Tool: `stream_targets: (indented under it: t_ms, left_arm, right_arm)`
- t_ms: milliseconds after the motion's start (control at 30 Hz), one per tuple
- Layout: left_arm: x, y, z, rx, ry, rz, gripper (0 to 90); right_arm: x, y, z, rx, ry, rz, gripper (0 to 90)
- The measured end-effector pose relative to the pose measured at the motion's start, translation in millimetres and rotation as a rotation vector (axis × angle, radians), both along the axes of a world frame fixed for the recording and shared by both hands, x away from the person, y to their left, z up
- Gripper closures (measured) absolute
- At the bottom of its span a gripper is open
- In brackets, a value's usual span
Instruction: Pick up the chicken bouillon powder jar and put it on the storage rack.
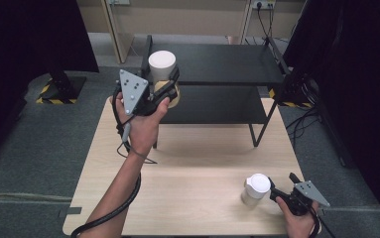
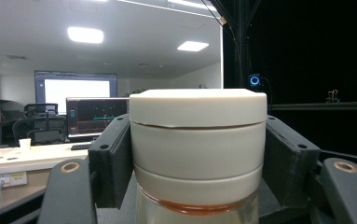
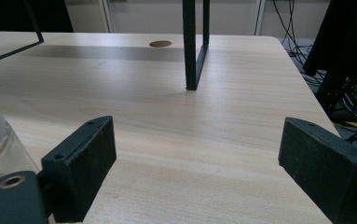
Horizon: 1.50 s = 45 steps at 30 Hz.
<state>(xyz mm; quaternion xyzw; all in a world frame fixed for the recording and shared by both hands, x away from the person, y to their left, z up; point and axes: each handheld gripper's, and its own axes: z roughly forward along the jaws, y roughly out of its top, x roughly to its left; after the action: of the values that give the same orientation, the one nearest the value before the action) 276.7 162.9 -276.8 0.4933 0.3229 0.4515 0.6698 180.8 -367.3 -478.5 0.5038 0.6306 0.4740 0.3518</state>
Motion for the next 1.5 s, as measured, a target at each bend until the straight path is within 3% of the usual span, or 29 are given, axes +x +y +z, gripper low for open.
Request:
stream_targets:
  t_ms: [1033,1500]
  left_arm:
    - [30.5,-12.6,41.4,-0.004,0.021,0.027,33.8]
    - [50.1,-13.1,46.8,0.006,0.052,0.070,33.8]
  right_arm:
    - [0.9,-1.3,0.1,0.004,0.002,0.006,11.2]
    - [1.1,-1.1,0.4,0.003,0.004,0.008,11.2]
